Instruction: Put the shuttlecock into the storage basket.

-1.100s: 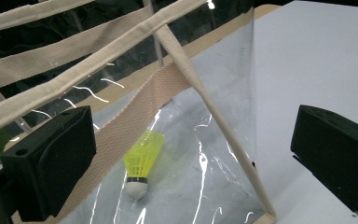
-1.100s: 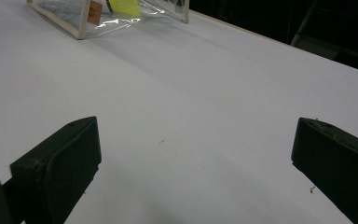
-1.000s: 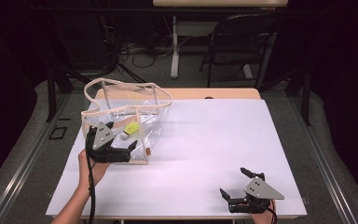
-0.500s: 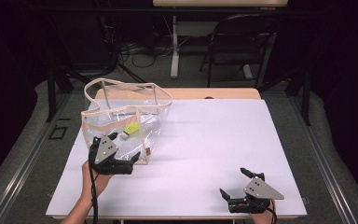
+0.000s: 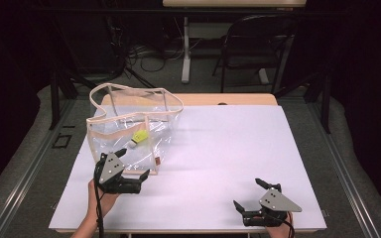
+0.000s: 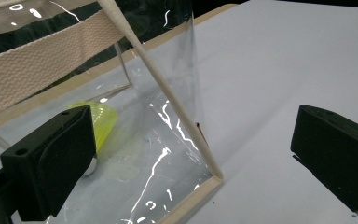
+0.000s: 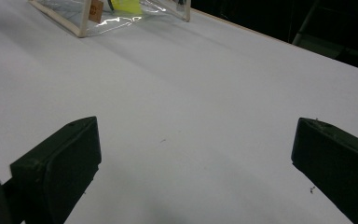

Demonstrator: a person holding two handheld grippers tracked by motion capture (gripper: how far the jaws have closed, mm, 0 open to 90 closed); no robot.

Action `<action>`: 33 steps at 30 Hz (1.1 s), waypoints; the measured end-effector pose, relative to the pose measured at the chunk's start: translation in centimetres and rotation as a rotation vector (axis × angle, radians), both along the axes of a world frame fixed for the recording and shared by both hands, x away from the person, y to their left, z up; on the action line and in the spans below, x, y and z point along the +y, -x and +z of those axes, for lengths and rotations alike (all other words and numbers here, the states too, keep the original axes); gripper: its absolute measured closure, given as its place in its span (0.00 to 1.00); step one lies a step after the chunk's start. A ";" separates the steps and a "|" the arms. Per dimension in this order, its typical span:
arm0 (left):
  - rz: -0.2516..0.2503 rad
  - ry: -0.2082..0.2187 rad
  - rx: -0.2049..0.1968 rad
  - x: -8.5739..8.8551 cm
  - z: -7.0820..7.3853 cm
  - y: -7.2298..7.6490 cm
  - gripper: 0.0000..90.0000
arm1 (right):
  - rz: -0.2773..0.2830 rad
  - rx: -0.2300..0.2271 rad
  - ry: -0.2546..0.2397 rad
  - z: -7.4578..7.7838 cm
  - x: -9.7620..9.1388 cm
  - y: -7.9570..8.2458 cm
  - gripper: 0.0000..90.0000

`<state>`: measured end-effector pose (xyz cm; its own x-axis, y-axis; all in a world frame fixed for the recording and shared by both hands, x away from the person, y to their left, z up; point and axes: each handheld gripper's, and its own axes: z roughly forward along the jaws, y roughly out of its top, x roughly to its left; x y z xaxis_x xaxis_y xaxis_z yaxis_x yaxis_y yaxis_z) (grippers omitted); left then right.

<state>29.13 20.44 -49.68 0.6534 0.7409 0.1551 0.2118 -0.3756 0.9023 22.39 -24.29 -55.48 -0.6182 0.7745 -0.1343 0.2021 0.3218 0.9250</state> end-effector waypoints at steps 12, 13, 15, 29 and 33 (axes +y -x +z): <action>-0.032 0.027 -0.028 0.4 -0.8 1.0 0.00 | 0.002 0.001 0.006 -0.1 0.1 -0.1 0.01; -0.034 0.025 -0.031 0.6 -1.0 1.3 0.00 | 0.000 0.001 0.007 0.0 0.1 -0.1 0.01; -0.036 0.034 -0.035 0.8 -1.2 1.5 0.00 | -0.002 0.001 0.008 0.0 0.1 -0.1 0.01; -0.082 0.060 -0.070 1.1 -3.0 2.2 0.00 | -0.002 0.004 0.006 -0.1 0.1 -0.1 0.01; -0.096 0.055 -0.073 1.3 -3.7 2.4 0.00 | 0.000 0.007 0.009 -0.1 0.1 -0.1 0.01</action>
